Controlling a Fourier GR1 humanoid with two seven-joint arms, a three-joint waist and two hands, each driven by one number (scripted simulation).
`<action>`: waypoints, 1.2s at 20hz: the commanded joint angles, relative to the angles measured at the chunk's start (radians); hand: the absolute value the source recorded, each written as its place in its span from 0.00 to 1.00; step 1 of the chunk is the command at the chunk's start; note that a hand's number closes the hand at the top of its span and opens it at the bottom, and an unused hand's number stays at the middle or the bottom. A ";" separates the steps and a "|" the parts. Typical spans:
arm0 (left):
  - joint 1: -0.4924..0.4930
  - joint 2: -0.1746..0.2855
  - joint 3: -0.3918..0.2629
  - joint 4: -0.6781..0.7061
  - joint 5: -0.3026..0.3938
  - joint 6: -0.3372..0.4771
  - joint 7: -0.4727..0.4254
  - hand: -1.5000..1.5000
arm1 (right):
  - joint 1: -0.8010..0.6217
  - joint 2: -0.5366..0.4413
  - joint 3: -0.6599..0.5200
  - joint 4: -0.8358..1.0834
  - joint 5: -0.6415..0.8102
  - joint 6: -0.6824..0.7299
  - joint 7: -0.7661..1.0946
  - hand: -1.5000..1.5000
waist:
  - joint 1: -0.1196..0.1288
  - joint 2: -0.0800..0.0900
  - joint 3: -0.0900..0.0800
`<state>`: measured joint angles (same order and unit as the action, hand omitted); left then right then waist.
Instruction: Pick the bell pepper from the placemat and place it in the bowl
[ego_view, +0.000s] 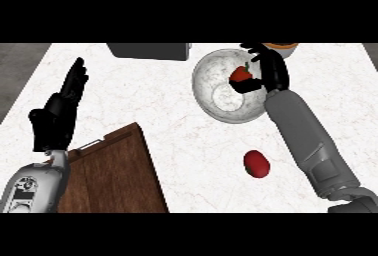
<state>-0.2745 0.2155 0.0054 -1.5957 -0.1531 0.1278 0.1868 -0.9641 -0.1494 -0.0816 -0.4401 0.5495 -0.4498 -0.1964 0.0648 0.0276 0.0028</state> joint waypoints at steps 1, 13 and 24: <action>-0.008 -0.012 -0.027 -0.034 -0.024 0.009 0.023 0.50 | -0.022 -0.004 -0.079 0.077 -0.084 0.056 -0.152 0.00 | 0.010 0.003 0.001; 0.014 0.001 0.027 0.033 -0.009 -0.004 -0.040 0.50 | -0.021 -0.106 -0.255 0.153 -0.263 0.248 -0.360 0.00 | -0.040 -0.016 -0.002; 0.089 0.015 0.038 -0.093 0.003 -0.030 0.033 0.50 | 0.167 -0.305 -0.293 0.094 -0.360 0.662 -0.504 0.00 | -0.060 -0.029 -0.002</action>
<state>-0.1998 0.2214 0.0418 -1.6174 -0.1571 0.1120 0.1693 -0.8655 -0.3912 -0.3707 -0.3206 0.2132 0.0824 -0.6532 0.0104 0.0031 0.0007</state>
